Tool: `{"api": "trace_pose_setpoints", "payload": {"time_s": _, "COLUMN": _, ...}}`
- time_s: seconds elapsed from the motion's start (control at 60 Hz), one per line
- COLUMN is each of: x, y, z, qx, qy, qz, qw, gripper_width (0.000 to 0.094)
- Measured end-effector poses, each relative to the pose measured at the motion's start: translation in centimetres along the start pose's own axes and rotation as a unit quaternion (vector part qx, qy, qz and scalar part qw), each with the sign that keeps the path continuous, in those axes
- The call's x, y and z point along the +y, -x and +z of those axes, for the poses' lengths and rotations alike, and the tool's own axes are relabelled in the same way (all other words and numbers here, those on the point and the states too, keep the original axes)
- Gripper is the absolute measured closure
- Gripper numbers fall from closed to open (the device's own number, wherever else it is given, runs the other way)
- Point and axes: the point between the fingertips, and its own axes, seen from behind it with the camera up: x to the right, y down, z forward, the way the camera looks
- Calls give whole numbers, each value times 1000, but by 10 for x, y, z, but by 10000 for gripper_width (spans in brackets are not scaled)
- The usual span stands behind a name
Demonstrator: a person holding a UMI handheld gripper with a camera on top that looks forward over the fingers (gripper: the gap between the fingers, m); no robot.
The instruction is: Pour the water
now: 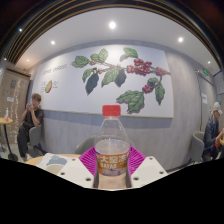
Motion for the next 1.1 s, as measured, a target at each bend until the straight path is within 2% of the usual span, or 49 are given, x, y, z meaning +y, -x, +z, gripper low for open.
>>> {"api": "trace_pose_setpoints", "payload": {"time_s": 0.017, "x": -16, "y": -13, "z": -6, "qx": -2, "qy": 11, "qz": 3, "qw": 1000, "gripper_width": 573}}
{"api": "trace_pose_setpoints", "payload": {"time_s": 0.1, "x": -12, "y": -24, "z": -12, "qx": -4, "qy": 25, "qz": 23, "qw": 999, "gripper_width": 573}}
{"api": "trace_pose_setpoints", "payload": {"time_s": 0.15, "x": 22, "y": -14, "z": -1, "qx": -1, "qy": 26, "qz": 42, "qw": 999, "gripper_width": 574}}
{"api": "trace_pose_setpoints", "payload": {"time_s": 0.183, "x": 19, "y": -21, "z": -5, "qx": -1, "qy": 40, "qz": 51, "qw": 998, "gripper_width": 572}}
{"api": "trace_pose_setpoints", "payload": {"time_s": 0.217, "x": 16, "y": -26, "z": -8, "qx": -7, "qy": 29, "qz": 57, "qw": 998, "gripper_width": 573}}
{"api": "trace_pose_setpoints", "payload": {"time_s": 0.417, "x": 14, "y": -22, "z": -10, "qx": -16, "qy": 41, "qz": 45, "qw": 998, "gripper_width": 566}}
{"api": "trace_pose_setpoints", "payload": {"time_s": 0.467, "x": 15, "y": -22, "z": -9, "qx": -19, "qy": 44, "qz": 34, "qw": 998, "gripper_width": 536}}
{"api": "trace_pose_setpoints", "payload": {"time_s": 0.6, "x": 11, "y": -13, "z": -7, "qx": -25, "qy": 52, "qz": 9, "qw": 998, "gripper_width": 347}}
{"api": "trace_pose_setpoints", "payload": {"time_s": 0.617, "x": 12, "y": -13, "z": -7, "qx": -26, "qy": 55, "qz": 5, "qw": 998, "gripper_width": 296}}
{"api": "trace_pose_setpoints", "payload": {"time_s": 0.667, "x": 14, "y": -12, "z": -13, "qx": -27, "qy": 63, "qz": -4, "qw": 998, "gripper_width": 63}}
{"api": "trace_pose_setpoints", "payload": {"time_s": 0.717, "x": 13, "y": -17, "z": -18, "qx": -20, "qy": 64, "qz": -5, "qw": 998, "gripper_width": 110}}
{"api": "trace_pose_setpoints", "payload": {"time_s": 0.833, "x": 10, "y": -21, "z": -38, "qx": -15, "qy": 70, "qz": -7, "qw": 997, "gripper_width": 87}}
{"api": "trace_pose_setpoints", "payload": {"time_s": 1.1, "x": 30, "y": -11, "z": -144, "qx": -64, "qy": 104, "qz": -9, "qw": 992, "gripper_width": 86}}
